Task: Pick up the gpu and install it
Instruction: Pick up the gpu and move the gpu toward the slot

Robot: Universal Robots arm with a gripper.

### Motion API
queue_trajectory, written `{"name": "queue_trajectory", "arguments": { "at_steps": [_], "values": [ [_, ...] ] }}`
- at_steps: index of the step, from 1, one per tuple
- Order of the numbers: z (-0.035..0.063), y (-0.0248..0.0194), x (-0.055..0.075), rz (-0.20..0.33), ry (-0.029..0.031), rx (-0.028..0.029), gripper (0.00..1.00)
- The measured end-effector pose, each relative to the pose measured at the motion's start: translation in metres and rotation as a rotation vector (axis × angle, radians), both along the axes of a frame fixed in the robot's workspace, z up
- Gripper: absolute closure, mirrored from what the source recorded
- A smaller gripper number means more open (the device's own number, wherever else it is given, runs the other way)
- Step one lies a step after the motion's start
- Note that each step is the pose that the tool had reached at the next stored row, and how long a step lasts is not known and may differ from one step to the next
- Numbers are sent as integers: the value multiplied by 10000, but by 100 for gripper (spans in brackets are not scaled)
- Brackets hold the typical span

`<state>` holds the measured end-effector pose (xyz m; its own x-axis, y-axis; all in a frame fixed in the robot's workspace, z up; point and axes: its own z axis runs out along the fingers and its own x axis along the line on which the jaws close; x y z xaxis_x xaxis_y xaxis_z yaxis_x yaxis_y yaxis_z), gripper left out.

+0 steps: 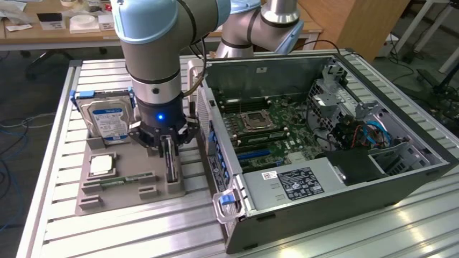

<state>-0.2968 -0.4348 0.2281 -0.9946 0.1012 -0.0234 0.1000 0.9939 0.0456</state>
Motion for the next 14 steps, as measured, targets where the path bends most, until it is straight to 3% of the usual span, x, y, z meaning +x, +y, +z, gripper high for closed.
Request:
{"name": "queue_trajectory", "arguments": {
  "at_steps": [4, 6, 14],
  "values": [
    [0, 0, 0, 0, 0, 0, 62],
    [0, 0, 0, 0, 1, 0, 73],
    [0, 0, 0, 0, 0, 0, 73]
  ]
}}
